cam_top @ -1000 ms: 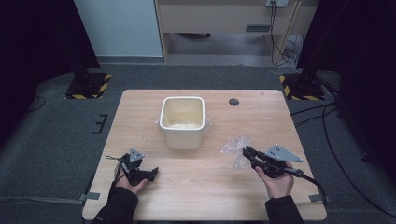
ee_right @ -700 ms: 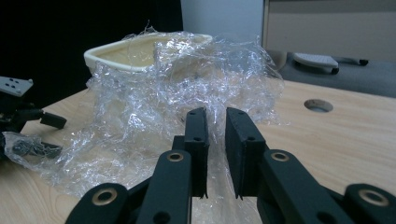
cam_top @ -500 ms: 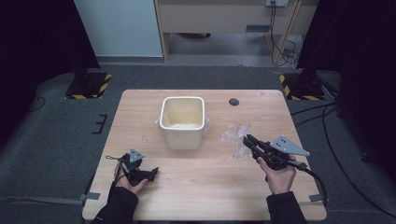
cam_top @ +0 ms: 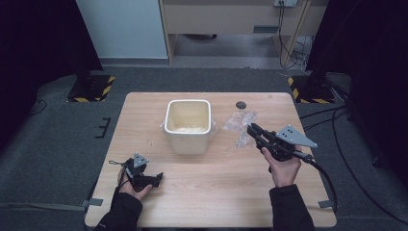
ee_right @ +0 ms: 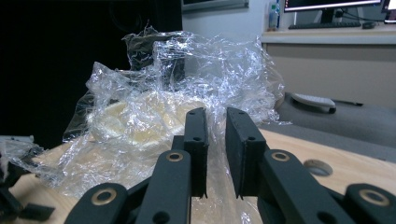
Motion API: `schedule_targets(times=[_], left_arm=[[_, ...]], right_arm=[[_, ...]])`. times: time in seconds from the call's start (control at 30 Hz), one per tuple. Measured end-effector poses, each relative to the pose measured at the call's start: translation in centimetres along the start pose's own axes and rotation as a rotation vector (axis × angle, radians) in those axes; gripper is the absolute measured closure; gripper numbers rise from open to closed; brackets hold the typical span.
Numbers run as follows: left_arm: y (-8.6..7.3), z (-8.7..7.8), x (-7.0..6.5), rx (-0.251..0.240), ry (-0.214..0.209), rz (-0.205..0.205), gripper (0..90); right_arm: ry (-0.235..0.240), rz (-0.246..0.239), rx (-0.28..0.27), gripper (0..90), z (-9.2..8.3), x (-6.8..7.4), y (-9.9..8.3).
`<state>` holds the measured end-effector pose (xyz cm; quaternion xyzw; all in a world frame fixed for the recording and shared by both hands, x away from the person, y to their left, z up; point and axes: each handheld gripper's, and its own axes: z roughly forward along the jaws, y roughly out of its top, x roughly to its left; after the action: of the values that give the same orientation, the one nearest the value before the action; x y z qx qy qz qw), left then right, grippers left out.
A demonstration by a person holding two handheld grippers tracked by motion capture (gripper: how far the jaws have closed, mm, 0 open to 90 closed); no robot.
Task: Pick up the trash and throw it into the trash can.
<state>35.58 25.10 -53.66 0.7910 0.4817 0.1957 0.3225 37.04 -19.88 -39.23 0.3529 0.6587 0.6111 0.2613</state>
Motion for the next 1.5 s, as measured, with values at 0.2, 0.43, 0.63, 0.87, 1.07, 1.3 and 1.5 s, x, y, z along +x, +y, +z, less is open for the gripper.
schedule_targets(times=[0.2, 0.43, 0.63, 0.87, 1.07, 1.3, 1.5], left_arm=[[0.0, 0.0, 0.0, 0.000, 0.000, 0.000, 0.0], [0.0, 0.0, 0.0, 0.000, 0.000, 0.000, 0.0], [0.0, 0.0, 0.0, 0.000, 0.000, 0.000, 0.0], [0.0, 0.0, 0.0, 0.000, 0.000, 0.000, 0.0], [0.0, 0.0, 0.0, 0.000, -0.001, 0.001, 0.0], [0.0, 0.0, 0.0, 0.000, -0.001, 0.001, 0.0], [0.0, 0.0, 0.0, 0.000, -0.002, 0.002, 0.0]], right_arm=[[0.009, -0.011, -0.016, 79.0, 1.4, 0.6, 1.0], [0.022, -0.017, -0.044, 79.0, 3.0, 1.2, 2.4], [0.023, -0.035, -0.041, 78.9, 4.3, 1.5, 3.3], [0.026, -0.031, -0.047, 78.8, 5.7, 1.5, 3.7], [0.028, -0.024, -0.042, 78.6, 7.2, 1.6, 3.8], [0.036, -0.018, -0.034, 78.4, 9.1, 1.9, 3.3], [0.054, -0.019, -0.022, 78.5, 10.7, 2.5, 2.9]])
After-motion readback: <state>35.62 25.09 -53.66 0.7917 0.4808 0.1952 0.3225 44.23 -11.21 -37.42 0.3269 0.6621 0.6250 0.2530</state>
